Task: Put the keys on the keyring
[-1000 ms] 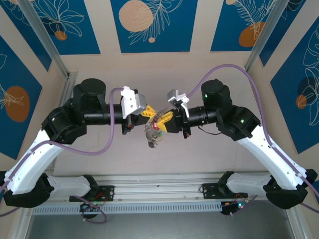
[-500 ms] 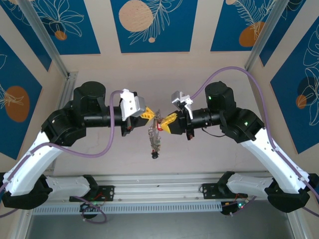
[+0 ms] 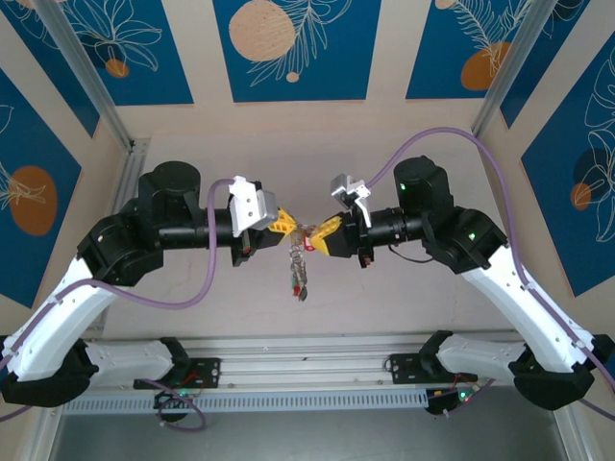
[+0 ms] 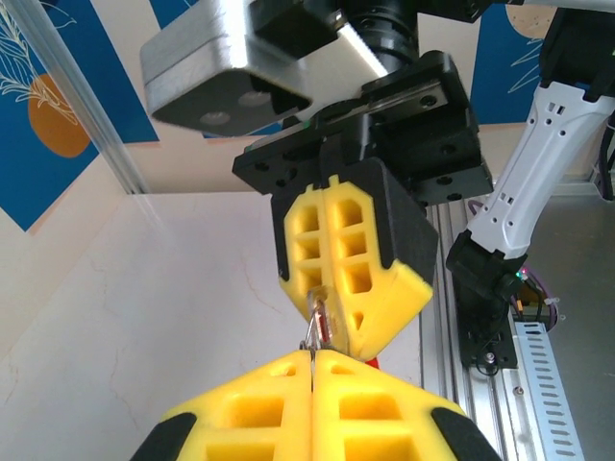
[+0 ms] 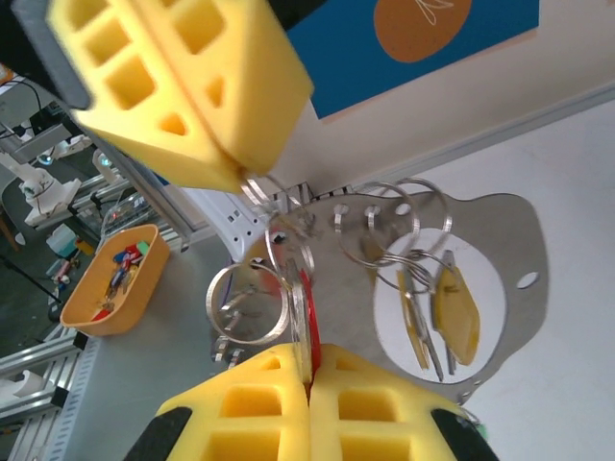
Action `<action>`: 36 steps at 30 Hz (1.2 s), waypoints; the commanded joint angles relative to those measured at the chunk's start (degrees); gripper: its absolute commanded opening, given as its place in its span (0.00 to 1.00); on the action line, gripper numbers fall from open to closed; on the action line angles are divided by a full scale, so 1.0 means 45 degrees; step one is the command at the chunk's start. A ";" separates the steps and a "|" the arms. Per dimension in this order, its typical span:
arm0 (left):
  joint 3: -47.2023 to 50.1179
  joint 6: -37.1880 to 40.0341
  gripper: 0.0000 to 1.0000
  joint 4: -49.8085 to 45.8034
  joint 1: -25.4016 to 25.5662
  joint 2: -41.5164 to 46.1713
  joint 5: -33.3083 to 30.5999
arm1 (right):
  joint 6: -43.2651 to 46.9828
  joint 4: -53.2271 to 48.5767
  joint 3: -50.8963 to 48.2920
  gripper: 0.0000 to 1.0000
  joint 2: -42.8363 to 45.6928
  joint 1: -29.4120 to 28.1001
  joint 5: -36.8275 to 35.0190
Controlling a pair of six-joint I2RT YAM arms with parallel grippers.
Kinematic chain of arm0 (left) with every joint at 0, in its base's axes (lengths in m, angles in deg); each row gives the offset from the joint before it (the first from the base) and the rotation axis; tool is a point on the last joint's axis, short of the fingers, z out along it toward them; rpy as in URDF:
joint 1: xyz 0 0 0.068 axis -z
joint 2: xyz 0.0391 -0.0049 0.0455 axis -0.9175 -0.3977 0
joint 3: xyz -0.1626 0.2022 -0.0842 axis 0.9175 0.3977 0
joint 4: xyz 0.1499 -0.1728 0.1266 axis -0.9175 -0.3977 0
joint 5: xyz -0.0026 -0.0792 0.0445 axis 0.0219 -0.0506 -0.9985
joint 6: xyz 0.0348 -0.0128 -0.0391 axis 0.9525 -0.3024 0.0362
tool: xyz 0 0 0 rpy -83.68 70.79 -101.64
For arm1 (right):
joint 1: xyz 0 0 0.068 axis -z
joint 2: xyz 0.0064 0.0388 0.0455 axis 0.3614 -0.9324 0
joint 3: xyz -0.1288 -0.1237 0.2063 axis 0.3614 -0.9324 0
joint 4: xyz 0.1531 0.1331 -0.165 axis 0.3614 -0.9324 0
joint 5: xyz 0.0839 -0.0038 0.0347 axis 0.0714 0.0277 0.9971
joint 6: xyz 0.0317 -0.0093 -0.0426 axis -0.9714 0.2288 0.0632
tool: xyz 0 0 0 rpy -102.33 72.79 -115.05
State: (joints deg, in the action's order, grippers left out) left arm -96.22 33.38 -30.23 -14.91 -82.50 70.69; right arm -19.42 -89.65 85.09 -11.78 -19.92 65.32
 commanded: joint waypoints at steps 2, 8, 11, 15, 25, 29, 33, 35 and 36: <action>-0.0091 -0.0078 0.00 0.1193 0.0006 0.0796 0.0233 | -0.0497 -0.1186 0.0287 0.00 -0.0363 0.0368 -0.0032; 0.0123 -0.0186 0.00 0.1582 0.0005 0.0902 0.0534 | -0.0731 -0.1276 0.0462 0.01 -0.0806 0.0637 0.0437; 0.0088 -0.0171 0.00 0.1587 0.0006 0.0860 0.0580 | -0.0819 -0.1127 0.0469 0.03 -0.0810 0.0663 0.0648; 0.0054 -0.0161 0.00 0.1548 0.0005 0.0817 0.0538 | -0.0734 -0.1077 0.0572 0.02 -0.0810 0.0713 0.0692; 0.0216 -0.0371 0.00 0.1210 -0.0015 0.0656 -0.0985 | -0.0670 -0.0688 0.0655 0.00 -0.0627 0.1006 0.0591; 0.0048 -0.0366 0.04 0.0421 -0.0012 0.0212 -0.1491 | -0.0738 -0.0541 0.0925 0.00 -0.0460 0.1150 0.0506; -0.0123 -0.0463 0.27 -0.0220 0.0022 -0.0116 -0.0877 | -0.0453 -0.1201 0.1712 0.00 -0.0588 0.1247 0.0323; 0.0045 -0.0508 0.31 -0.0241 0.0009 -0.0069 -0.0952 | -0.0240 -0.1615 0.2180 0.00 -0.0719 0.1316 0.0283; 0.0183 -0.0568 0.31 -0.0144 0.0004 -0.0006 -0.0937 | -0.0151 -0.1837 0.2434 0.00 -0.0786 0.1350 0.0199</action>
State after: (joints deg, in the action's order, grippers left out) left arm -95.28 31.66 -29.53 -14.91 -83.46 66.18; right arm -21.80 -96.34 91.75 -15.75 -14.43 65.87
